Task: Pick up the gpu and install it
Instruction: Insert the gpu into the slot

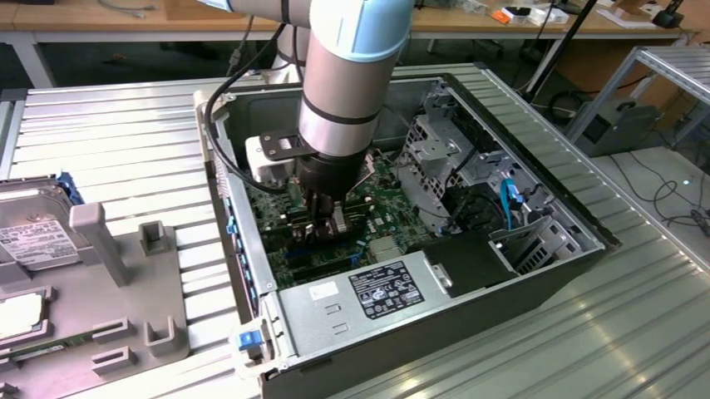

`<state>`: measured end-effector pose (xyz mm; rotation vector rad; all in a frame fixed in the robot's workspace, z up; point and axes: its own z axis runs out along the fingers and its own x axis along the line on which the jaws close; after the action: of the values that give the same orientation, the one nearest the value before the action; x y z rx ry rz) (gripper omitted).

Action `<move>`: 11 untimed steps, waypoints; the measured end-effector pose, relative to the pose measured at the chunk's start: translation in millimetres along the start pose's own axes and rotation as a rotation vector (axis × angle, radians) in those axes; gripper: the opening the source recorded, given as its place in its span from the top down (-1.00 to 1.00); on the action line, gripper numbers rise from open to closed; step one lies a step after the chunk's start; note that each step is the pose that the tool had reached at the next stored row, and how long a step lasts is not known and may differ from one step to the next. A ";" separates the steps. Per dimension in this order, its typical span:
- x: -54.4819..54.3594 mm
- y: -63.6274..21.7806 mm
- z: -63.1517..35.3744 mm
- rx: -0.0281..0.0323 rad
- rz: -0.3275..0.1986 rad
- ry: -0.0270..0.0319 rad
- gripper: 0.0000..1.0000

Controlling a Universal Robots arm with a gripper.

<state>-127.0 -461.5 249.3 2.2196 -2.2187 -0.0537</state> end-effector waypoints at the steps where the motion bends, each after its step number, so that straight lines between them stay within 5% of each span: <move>1: 0.0 0.0 0.1 0.0000 0.000 -0.0001 0.45; 7: -0.1 0.0 -1.5 0.0003 0.000 -0.0005 0.30; 11: -0.7 0.7 -26.8 0.0001 0.000 -0.0004 0.30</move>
<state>-127.0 -461.4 276.2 2.2199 -2.2189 -0.0540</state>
